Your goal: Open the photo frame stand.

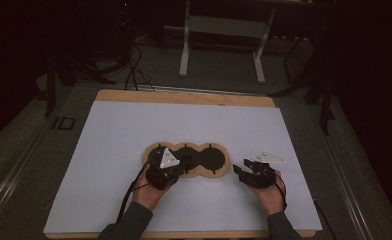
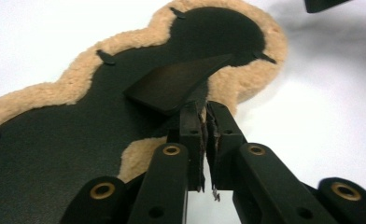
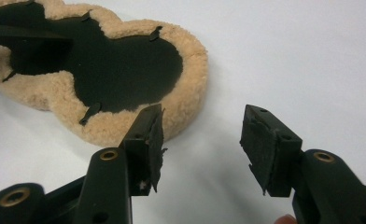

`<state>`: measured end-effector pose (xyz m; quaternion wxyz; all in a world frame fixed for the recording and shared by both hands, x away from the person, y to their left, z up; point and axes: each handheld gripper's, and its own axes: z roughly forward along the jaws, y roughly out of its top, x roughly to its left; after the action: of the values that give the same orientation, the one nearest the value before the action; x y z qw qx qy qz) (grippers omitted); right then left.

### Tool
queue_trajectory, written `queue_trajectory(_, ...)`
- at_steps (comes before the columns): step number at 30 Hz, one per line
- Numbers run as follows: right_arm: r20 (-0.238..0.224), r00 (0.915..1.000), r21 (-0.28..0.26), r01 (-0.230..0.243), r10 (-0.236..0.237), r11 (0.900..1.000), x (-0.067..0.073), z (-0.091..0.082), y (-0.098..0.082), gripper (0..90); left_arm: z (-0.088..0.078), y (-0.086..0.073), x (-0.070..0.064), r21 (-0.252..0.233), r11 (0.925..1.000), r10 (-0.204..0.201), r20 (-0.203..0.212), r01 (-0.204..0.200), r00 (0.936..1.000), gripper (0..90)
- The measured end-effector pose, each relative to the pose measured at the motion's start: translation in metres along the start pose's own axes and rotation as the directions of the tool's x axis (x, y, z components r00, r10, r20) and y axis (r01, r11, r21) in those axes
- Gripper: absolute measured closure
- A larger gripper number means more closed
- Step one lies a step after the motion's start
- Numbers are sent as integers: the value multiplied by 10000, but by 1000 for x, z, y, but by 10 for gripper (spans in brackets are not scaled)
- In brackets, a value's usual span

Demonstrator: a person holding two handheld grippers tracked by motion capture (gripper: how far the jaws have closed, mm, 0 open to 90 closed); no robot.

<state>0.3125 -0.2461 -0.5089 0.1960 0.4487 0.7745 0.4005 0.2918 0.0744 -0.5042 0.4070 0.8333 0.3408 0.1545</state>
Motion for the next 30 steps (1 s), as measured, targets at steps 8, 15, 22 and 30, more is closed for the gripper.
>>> queue_trajectory(8, 90, 9999, 44, 145, -146, 9999, 1, -1, 0, 461, -11, 4, -8, -137, 9991, 413, 266, -409, 9988, 742)
queue_trajectory(15, 137, 9999, 20, 96, -97, 10000, 1, -2, 2, 457, -20, 13, -11, -267, 9967, 773, 345, -764, 9964, 644)
queue_trajectory(22, 53, 9999, -30, 90, -90, 10000, 2, -3, 3, 451, -21, 19, -10, -196, 9961, 863, 165, -860, 9961, 581)
queue_trajectory(30, -82, 9998, -39, 187, -188, 9998, 4, -3, 3, 411, -18, 23, -1, -164, 9980, 615, 81, -614, 9981, 508)
